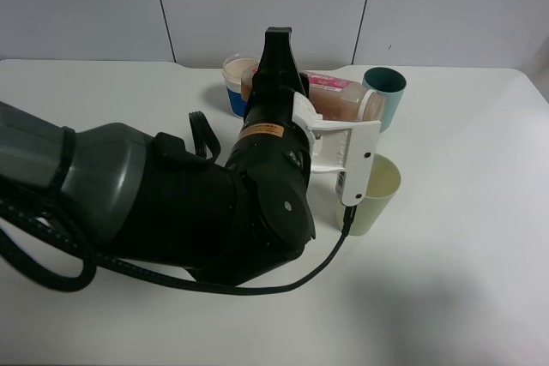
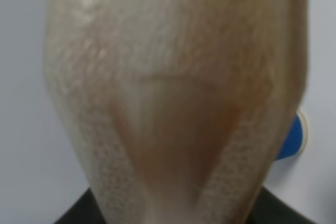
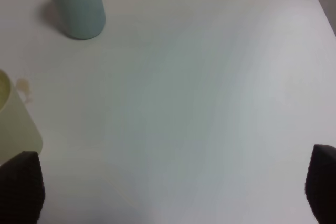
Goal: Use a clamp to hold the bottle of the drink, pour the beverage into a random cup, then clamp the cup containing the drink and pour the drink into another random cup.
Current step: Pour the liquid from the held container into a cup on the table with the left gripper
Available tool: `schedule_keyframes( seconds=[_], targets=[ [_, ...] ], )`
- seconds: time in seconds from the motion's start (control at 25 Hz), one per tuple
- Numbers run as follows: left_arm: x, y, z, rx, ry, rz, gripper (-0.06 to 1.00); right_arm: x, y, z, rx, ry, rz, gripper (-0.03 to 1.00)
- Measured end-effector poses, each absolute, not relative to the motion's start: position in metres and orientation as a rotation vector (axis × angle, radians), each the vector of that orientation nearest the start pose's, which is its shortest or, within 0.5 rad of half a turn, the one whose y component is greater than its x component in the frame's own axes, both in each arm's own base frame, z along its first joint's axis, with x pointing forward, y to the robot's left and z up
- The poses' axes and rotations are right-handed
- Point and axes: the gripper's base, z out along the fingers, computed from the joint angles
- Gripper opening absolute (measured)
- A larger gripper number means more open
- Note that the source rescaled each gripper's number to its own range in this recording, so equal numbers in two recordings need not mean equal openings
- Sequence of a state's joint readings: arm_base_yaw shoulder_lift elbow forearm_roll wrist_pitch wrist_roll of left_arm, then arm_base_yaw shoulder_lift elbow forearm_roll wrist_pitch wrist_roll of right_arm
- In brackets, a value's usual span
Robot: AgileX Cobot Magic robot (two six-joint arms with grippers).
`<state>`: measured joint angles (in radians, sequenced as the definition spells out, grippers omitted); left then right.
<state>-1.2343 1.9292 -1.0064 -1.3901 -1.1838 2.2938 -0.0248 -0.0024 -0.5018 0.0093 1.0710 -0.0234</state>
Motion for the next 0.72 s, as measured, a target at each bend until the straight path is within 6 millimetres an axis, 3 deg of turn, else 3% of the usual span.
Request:
schedule_keyframes(
  seconds=[0.72],
  targets=[
    [0.1955, -0.3107, 0.1923, 1.383, 1.183, 1.126, 0.01, -0.0059, 0.0009, 0.2769, 0.001, 2.050, -0.019, 1.00]
  ],
)
